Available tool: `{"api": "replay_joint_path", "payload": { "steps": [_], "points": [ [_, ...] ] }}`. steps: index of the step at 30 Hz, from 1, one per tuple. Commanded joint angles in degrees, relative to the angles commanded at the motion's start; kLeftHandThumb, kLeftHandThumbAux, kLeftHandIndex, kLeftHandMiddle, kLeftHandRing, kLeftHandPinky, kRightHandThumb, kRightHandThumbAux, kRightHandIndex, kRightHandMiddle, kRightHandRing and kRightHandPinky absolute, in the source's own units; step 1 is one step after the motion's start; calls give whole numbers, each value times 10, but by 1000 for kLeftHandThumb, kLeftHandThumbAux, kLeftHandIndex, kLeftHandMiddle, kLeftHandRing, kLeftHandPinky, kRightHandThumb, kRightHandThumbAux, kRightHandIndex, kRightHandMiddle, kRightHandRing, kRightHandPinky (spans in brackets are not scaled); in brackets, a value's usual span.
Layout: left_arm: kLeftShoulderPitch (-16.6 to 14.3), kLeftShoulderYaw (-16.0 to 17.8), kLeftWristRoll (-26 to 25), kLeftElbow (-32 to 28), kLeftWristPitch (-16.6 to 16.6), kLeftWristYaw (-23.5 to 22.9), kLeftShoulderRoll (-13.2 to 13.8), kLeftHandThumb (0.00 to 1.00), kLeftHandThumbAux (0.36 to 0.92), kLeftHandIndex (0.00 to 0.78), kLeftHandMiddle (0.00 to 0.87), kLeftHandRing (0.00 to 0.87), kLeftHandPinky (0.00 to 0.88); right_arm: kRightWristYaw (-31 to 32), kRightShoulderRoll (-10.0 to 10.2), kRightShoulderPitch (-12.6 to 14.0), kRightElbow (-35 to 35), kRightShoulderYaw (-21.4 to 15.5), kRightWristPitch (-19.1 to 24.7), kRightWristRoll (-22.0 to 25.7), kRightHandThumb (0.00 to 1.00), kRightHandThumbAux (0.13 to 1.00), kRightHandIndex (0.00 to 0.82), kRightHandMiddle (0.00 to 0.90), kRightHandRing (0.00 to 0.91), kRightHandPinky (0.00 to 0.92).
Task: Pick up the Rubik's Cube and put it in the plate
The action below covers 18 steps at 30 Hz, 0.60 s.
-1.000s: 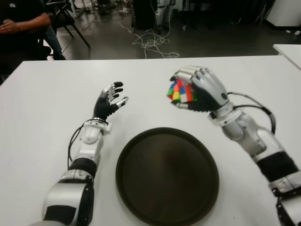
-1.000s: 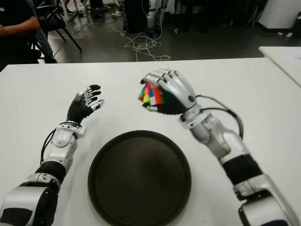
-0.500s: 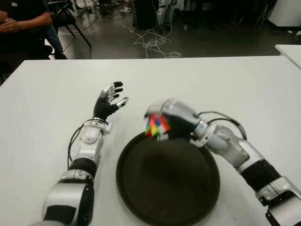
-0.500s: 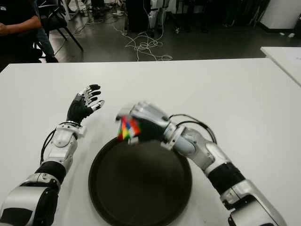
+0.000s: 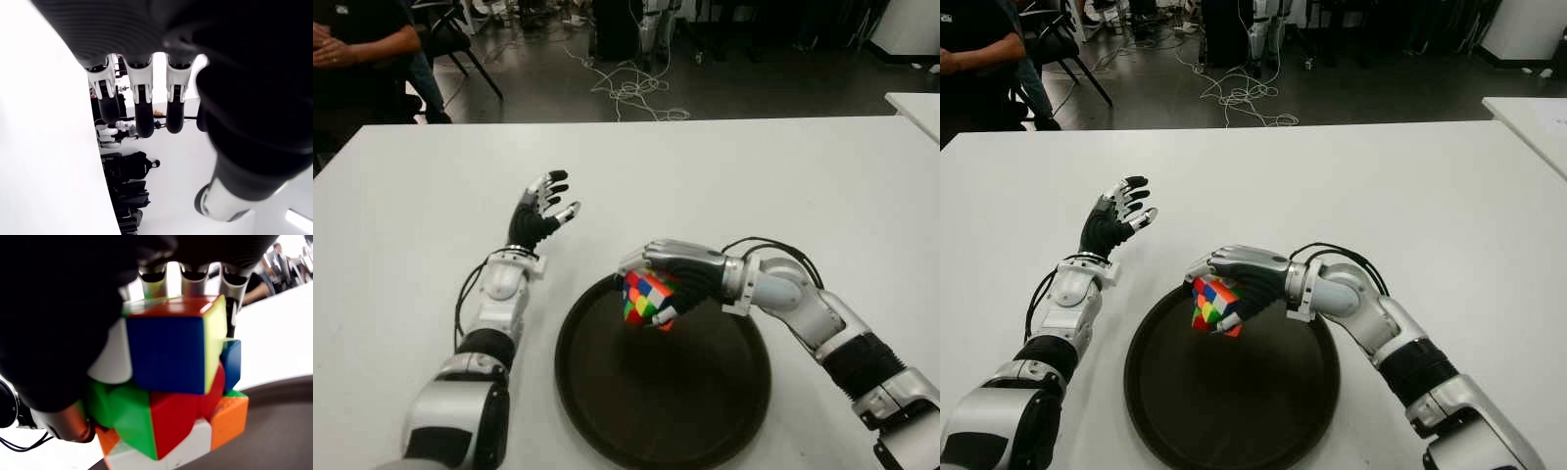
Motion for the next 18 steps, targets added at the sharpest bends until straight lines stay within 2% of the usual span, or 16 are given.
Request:
{"api": "replay_joint_path", "payload": {
  "steps": [4, 12, 18],
  "points": [
    [0, 0, 1, -1, -1, 1, 0, 5, 833, 215, 187, 151, 124, 1, 6, 2, -1, -3, 5, -5, 678, 734, 427, 733, 746, 744],
    [0, 2, -3, -2, 0, -2, 0, 8, 847, 222, 189, 155, 131, -29, 30, 16, 11, -10, -14, -19, 680, 735, 424, 708, 730, 733],
    [1, 1, -2, -2, 2, -3, 1, 37, 833, 217, 186, 149, 120, -53, 45, 25, 19, -18, -33, -29, 683, 735, 424, 644, 664, 650]
  ]
}}
